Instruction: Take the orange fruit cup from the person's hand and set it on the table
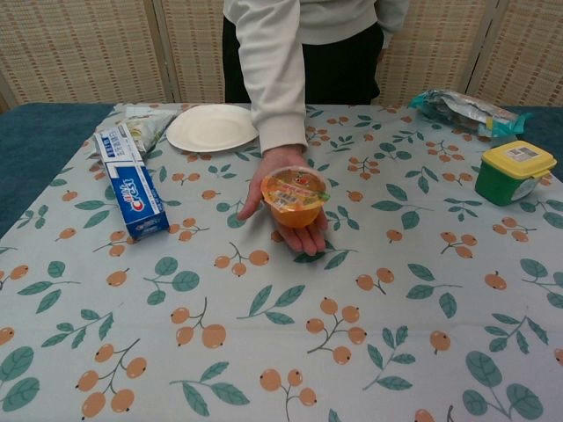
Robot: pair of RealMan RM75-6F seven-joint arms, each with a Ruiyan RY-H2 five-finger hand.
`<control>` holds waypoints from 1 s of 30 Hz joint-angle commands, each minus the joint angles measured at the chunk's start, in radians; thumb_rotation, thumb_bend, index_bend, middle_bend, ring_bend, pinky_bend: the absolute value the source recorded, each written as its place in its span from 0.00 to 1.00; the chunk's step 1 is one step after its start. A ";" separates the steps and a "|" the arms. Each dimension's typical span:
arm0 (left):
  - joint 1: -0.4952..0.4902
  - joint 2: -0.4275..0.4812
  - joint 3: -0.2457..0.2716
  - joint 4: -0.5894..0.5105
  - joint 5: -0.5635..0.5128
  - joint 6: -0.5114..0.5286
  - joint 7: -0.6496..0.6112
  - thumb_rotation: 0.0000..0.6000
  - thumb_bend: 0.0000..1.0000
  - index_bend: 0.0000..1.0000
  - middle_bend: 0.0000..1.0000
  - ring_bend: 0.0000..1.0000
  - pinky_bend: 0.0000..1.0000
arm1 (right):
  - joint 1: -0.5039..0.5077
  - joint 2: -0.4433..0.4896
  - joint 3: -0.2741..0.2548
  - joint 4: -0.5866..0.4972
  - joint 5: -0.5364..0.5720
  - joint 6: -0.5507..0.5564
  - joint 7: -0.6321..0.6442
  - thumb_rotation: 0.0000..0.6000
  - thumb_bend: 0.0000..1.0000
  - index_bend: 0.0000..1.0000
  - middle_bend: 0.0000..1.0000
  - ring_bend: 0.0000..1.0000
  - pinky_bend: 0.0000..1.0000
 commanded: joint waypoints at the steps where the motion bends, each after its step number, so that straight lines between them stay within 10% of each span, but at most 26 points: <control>1: 0.000 -0.001 0.000 0.002 0.000 0.000 -0.001 1.00 0.18 0.11 0.03 0.11 0.10 | 0.001 0.000 0.001 -0.001 -0.001 0.000 -0.002 1.00 0.25 0.13 0.24 0.12 0.23; 30: -0.004 -0.002 -0.003 -0.003 0.013 0.006 0.001 1.00 0.18 0.11 0.03 0.11 0.10 | 0.200 0.045 0.035 -0.140 -0.113 -0.205 -0.107 1.00 0.24 0.12 0.21 0.12 0.23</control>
